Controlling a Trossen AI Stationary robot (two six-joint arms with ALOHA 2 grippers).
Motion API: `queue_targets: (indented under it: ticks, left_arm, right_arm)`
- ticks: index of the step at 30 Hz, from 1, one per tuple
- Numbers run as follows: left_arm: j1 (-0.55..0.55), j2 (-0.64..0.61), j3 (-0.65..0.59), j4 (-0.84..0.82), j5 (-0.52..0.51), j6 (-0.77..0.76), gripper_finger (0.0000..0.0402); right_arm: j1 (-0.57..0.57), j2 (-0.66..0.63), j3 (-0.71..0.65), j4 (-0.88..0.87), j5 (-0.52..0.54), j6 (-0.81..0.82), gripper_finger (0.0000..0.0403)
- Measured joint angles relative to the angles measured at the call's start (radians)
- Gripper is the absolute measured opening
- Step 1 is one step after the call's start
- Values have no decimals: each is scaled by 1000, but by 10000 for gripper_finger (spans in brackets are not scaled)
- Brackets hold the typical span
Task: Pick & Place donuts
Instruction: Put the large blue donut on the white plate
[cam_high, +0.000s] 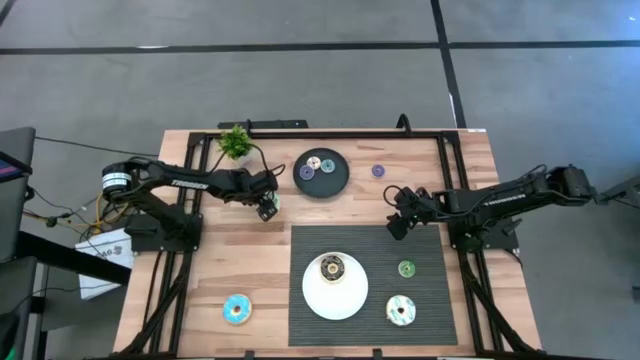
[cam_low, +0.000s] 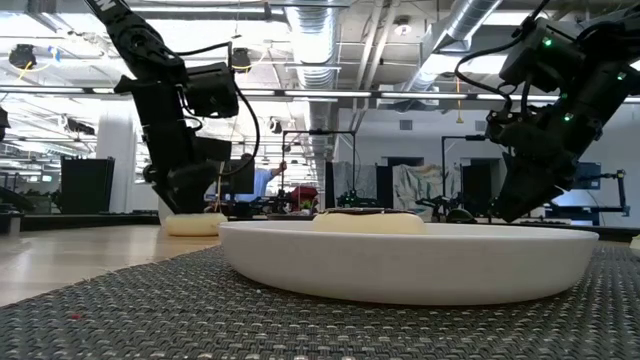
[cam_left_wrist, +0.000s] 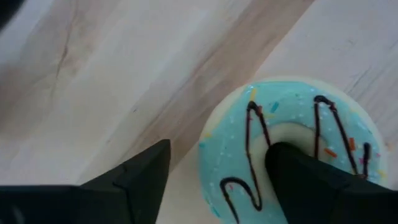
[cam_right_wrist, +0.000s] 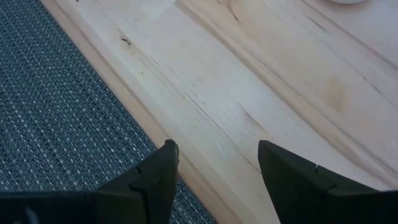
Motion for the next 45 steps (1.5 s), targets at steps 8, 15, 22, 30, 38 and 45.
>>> queue_targets:
  ticks: [8,15,22,30,38,45]
  left_arm:
    - [0,0,0,-3,5,-29,205]
    - [-5,0,0,-11,44,-106,194]
    - [-61,-57,16,-50,38,-151,192]
    - [-204,-114,91,-111,-56,-187,192]
    - [-265,-111,104,-141,-231,-201,192]
    - [-198,-111,104,-153,-252,-233,192]
  right_arm:
    - [0,0,0,0,-1,0,210]
    - [0,0,0,0,-1,0,210]
    - [0,0,0,0,-1,0,210]
    - [0,0,0,1,-1,0,210]
    - [0,0,0,1,-1,1,210]
    - [0,0,0,1,0,1,210]
